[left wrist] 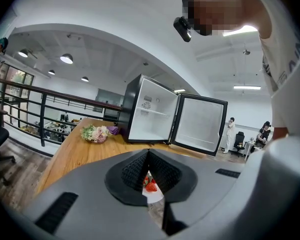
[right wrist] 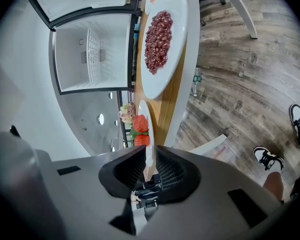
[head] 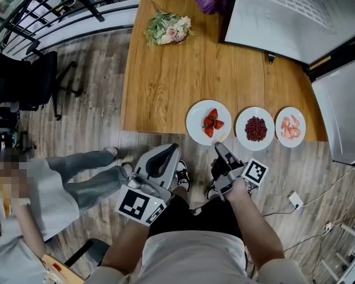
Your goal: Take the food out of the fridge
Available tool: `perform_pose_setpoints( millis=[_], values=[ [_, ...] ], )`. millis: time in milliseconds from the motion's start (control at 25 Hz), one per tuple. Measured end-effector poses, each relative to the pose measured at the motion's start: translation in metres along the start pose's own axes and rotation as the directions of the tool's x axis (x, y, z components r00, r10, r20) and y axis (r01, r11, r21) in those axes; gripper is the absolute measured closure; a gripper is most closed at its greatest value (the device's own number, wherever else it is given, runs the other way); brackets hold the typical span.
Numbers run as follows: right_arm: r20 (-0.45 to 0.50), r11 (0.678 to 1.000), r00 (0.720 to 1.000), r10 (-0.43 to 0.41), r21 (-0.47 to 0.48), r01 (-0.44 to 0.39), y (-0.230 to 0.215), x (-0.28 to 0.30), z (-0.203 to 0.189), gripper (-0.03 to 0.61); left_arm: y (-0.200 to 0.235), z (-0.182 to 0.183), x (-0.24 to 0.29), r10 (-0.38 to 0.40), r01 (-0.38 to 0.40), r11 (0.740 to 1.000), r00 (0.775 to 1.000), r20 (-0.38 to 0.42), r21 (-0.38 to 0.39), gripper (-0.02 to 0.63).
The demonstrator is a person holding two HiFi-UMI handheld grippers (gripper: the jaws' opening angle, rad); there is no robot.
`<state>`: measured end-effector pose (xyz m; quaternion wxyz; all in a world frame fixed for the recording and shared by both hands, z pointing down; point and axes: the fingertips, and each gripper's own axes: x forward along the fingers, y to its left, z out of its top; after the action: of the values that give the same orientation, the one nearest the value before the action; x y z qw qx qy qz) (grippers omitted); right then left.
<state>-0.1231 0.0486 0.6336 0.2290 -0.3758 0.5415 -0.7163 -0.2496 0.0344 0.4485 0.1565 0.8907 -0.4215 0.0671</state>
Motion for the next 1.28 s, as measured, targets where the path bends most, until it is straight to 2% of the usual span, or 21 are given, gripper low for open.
perform_pose_setpoints(
  millis=[120,200,280,360,440,560,640,720,880,1080,1280],
  values=[
    [-0.036,0.998,0.999,0.001,-0.06,-0.003,0.002,-0.012,-0.009,0.522,-0.002,0.002,0.002,-0.002,0.002,1.0,1.0,-0.001,0.006,0.606],
    [-0.052,0.988,0.999,-0.008,-0.152,0.0,0.008,-0.023,-0.014,0.537,-0.003,0.006,0.005,-0.006,0.006,1.0,1.0,-0.001,0.007,0.606],
    [-0.046,0.967,0.998,-0.031,-0.253,0.018,0.02,-0.038,-0.015,0.557,-0.008,0.011,0.009,-0.012,0.012,1.0,1.0,0.003,0.013,0.606],
    [-0.017,0.925,0.999,-0.035,-0.379,0.026,0.038,-0.054,-0.008,0.558,-0.016,0.019,0.015,-0.025,0.025,0.999,1.0,0.011,0.021,0.606],
    [0.026,0.857,1.0,-0.012,-0.515,0.024,0.065,-0.07,0.004,0.558,-0.027,0.028,0.02,-0.045,0.044,0.999,0.999,0.021,0.029,0.606],
    [0.109,0.716,0.994,0.032,-0.696,0.053,0.113,-0.095,0.027,0.558,-0.045,0.045,0.029,-0.075,0.073,0.996,0.996,0.046,0.043,0.607],
    [0.175,0.63,0.983,0.061,-0.77,0.098,0.145,-0.112,0.046,0.56,-0.057,0.059,0.034,-0.098,0.094,0.994,0.993,0.068,0.057,0.607],
    [0.237,0.564,0.967,0.089,-0.813,0.147,0.175,-0.13,0.063,0.558,-0.067,0.074,0.039,-0.12,0.113,0.991,0.989,0.088,0.076,0.606],
    [0.323,0.439,0.936,0.142,-0.868,0.233,0.225,-0.164,0.083,0.56,-0.079,0.102,0.042,-0.132,0.119,0.987,0.984,0.119,0.11,0.606],
    [0.358,0.302,0.909,0.214,-0.909,0.287,0.283,-0.191,0.087,0.558,-0.095,0.139,0.037,-0.145,0.121,0.981,0.976,0.162,0.149,0.607],
    [0.363,0.203,0.885,0.291,-0.928,0.314,0.328,-0.203,0.081,0.558,-0.106,0.165,0.032,-0.156,0.121,0.978,0.967,0.204,0.172,0.606]
  ],
)
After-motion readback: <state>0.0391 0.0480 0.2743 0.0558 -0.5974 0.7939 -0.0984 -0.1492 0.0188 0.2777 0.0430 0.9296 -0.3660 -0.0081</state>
